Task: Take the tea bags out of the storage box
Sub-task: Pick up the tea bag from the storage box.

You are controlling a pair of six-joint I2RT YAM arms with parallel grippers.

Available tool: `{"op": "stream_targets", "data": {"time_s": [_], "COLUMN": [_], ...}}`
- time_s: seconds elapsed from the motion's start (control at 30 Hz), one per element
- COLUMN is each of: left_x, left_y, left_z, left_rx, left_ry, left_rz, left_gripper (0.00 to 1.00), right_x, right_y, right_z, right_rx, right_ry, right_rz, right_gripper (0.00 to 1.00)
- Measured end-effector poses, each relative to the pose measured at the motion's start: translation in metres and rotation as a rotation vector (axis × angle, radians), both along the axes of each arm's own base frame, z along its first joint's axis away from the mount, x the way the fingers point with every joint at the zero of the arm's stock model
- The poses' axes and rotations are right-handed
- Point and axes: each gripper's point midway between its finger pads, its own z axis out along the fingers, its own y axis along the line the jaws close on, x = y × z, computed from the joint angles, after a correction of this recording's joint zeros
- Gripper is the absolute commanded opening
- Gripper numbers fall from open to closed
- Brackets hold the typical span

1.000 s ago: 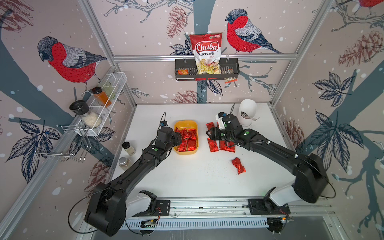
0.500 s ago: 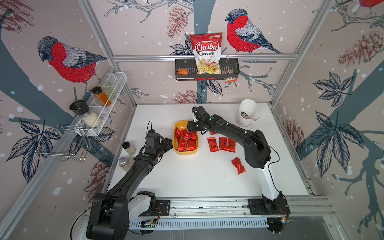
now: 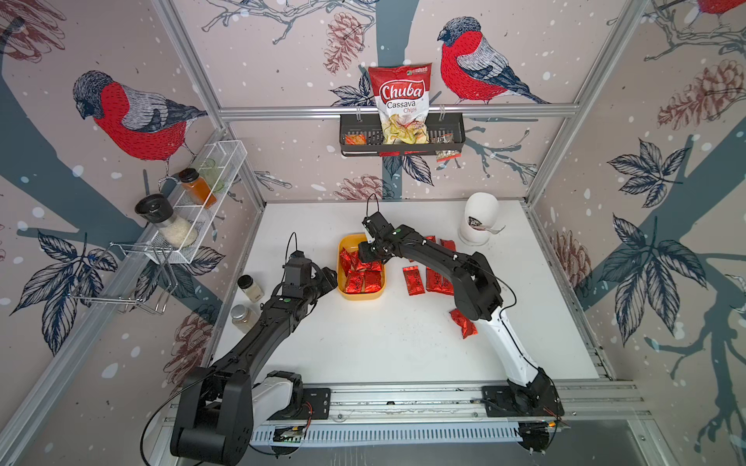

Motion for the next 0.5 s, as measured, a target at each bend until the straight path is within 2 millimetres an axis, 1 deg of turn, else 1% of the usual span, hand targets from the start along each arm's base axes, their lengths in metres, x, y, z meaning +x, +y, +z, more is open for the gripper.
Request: {"op": "stream_targets", "data": {"time_s": [0.17, 0.2, 0.27, 0.4, 0.5], "left_x": [-0.001, -0.001, -0.002, -0.002, -0.003], "left_y": [-0.002, -0.002, -0.002, -0.003, -0.003], "left_z": [-0.002, -0.003, -0.003, -0.001, 0.002], "left_rx": [-0.007, -0.008, -0.009, -0.009, -0.005], "left_ry": [0.008, 0.008, 0.010, 0.004, -0.008], "left_rz": [-0.010, -0.012, -0.014, -0.017, -0.021], "left_gripper": [0.62, 0.62, 0.62, 0.62, 0.62], "right_x": [-0.005, -0.005, -0.005, -0.005, -0.005], "right_y": [0.003, 0.003, 0.003, 0.004, 0.005], "right_z": [-0.016, -0.018, -0.022, -0.021, -0.019], "right_rx": [-0.006, -0.009, -0.010, -0.003, 0.007], "right_ry": [0.033, 0.035, 0.042, 0.044, 0.048], "right_rz": [0.013, 0.013, 0.013, 0.011, -0.002], "right_gripper": [0.47, 0.45, 0.37, 0.26, 0.22]}}
